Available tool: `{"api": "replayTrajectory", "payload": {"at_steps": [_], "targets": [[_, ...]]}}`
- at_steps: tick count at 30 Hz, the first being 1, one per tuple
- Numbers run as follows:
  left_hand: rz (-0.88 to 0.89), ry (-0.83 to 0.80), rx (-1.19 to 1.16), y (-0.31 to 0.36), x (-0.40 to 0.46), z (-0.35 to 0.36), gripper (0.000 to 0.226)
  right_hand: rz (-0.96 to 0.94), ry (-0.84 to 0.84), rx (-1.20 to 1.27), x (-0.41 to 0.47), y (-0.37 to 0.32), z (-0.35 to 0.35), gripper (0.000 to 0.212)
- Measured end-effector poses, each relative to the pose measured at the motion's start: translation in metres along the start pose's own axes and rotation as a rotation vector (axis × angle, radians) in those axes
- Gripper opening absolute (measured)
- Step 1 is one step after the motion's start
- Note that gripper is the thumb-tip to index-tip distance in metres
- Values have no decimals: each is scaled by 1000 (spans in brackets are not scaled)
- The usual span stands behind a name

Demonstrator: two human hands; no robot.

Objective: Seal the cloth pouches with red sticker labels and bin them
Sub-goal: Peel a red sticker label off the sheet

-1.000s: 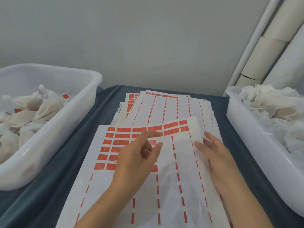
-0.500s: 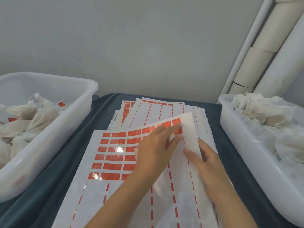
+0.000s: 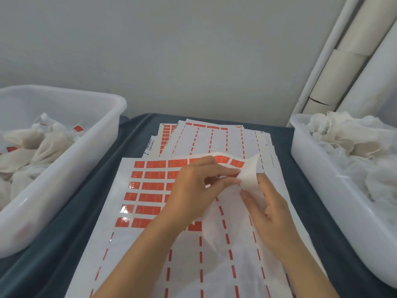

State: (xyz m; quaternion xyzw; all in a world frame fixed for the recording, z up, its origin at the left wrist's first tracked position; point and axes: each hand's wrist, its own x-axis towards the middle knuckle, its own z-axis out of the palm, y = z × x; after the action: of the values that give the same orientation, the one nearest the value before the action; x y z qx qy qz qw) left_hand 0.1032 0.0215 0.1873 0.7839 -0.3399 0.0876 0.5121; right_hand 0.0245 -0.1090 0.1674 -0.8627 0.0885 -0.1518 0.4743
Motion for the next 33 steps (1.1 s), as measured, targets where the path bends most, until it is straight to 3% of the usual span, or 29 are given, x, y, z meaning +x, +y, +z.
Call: {"api": "replayTrajectory", "payload": {"at_steps": [4, 10, 21, 26, 30, 33], "targets": [[-76, -87, -171, 2, 2, -11, 27, -30, -11, -10, -2, 2, 0, 33], [-147, -106, -311, 5, 3, -15, 16, -40, 3, -10, -2, 3, 0, 31], [-43, 4, -148, 7, 1, -7, 14, 12, 27, 11, 1, -1, 0, 44], [-37, 47, -98, 5, 2, -5, 23, 14, 24, -18, 1, -2, 1, 33], [-17, 44, -79, 4, 0, -3, 25, 34, 21, -5, 0, -1, 0, 50], [-47, 60, -65, 5, -2, 1, 25, 23, 18, 6, 1, -1, 0, 45]]}}
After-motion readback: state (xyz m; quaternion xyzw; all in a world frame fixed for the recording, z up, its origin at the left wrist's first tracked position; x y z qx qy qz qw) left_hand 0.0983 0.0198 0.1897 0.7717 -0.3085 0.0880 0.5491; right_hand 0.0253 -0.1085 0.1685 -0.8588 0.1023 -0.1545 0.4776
